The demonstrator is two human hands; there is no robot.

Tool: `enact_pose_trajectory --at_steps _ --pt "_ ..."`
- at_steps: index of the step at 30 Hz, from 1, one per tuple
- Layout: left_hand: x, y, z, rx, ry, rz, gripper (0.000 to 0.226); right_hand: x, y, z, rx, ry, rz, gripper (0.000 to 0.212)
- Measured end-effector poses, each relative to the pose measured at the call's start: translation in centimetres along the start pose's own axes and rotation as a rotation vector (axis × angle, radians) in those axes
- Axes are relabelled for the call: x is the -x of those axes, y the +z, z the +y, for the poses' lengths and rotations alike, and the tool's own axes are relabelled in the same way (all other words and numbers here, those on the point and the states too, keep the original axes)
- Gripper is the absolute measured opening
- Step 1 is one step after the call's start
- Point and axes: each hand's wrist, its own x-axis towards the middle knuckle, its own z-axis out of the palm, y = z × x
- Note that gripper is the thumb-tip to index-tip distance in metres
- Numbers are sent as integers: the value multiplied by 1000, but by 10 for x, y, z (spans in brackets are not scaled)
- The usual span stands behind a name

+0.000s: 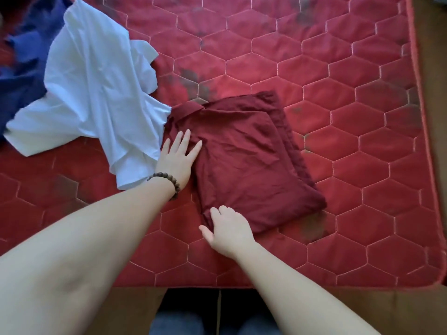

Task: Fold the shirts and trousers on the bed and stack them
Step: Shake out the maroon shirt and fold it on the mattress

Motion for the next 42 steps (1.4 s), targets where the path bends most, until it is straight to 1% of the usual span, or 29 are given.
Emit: enact_pose_trajectory --at_steps 1,3,5,6,7,8,10,14,16,18,22,24,25,27,28,29,31,33,36,39,42 --pt "4 0 4 84 -49 45 70 -1 -3 3 -10 -7 58 47" --pt "9 1 15 256 -150 119 65 -8 -15 19 -12 -31 248 47" --pt "9 4 27 408 -229 96 70 -23 -32 46 -4 -1 451 45" --pt "6 8 32 468 -262 66 72 -33 -42 62 9 47 486 49" --pt "2 11 36 511 -291 41 74 -44 -51 79 34 104 468 54" --pt "-2 16 39 529 -311 27 74 -55 -58 97 73 162 415 60" --pt "-9 24 44 485 -306 46 73 -75 -67 129 155 237 304 68" --pt "-19 34 48 398 -241 117 71 -93 -69 159 262 214 167 70" --pt "-26 34 43 371 -201 129 70 -94 -64 160 260 225 173 70" --pt "-35 29 37 357 -126 127 70 -88 -57 156 226 274 214 70" --pt "-68 9 27 330 36 86 68 -71 -43 149 147 441 275 72" --pt "-79 2 30 279 24 88 64 -67 -40 148 143 503 254 73" --pt "-80 0 33 247 -32 109 64 -67 -41 148 148 517 250 73" --pt "-82 -4 40 218 -206 196 66 -71 -47 149 155 509 294 72" --pt "-84 -6 43 217 -266 257 68 -75 -51 150 164 484 333 72" --pt "-87 -8 46 220 -264 316 69 -81 -56 150 177 448 369 71" --pt "-98 -9 52 204 -113 384 68 -98 -65 151 206 357 415 69" --pt "-109 -5 56 170 6 351 67 -119 -74 154 257 290 416 67" --pt "-119 12 53 167 -19 247 67 -140 -78 163 315 252 352 67" --pt "-119 19 50 174 -18 273 67 -143 -75 168 283 234 345 66" --pt "-117 14 51 174 -28 264 64 -141 -79 166 285 235 321 66"
